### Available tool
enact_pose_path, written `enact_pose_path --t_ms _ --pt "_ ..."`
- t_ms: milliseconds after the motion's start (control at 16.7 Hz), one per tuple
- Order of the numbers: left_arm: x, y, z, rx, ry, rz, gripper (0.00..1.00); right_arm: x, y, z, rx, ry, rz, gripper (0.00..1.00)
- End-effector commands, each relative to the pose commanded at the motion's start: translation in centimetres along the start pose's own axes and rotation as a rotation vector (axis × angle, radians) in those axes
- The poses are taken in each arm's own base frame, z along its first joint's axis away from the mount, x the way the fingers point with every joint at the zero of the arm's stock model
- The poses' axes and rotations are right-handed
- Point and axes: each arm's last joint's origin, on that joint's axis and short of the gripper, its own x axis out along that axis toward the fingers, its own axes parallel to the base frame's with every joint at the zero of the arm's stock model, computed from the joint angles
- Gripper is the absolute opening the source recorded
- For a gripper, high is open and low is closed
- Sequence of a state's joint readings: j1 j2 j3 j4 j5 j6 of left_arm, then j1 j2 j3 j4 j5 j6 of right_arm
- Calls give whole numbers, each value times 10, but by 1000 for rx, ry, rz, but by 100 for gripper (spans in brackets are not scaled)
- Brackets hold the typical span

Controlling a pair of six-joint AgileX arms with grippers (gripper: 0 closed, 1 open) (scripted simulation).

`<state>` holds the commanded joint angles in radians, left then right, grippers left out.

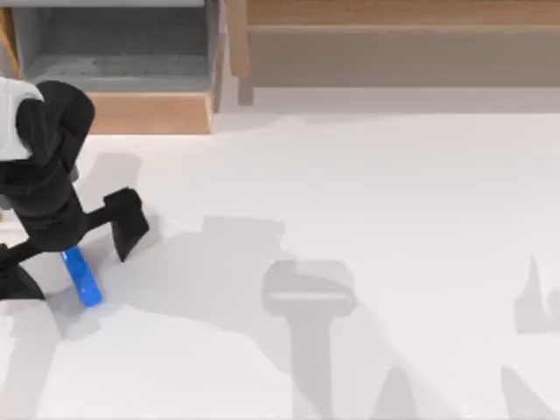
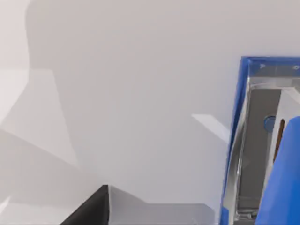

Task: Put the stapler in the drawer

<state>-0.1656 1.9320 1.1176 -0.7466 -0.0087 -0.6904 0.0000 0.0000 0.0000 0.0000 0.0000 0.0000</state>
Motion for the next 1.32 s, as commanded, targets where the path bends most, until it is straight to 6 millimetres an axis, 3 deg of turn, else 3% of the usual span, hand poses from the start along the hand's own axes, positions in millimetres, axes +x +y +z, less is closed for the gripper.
enact_pose_path --t_ms 240,1020,1320 --pt "3 0 0 0 2 1 100 0 0 0 0 0 0 100" --pt "3 0 0 0 2 1 2 0 0 0 0 0 0 100" --pt "3 0 0 0 2 1 0 0 0 0 0 0 0 100"
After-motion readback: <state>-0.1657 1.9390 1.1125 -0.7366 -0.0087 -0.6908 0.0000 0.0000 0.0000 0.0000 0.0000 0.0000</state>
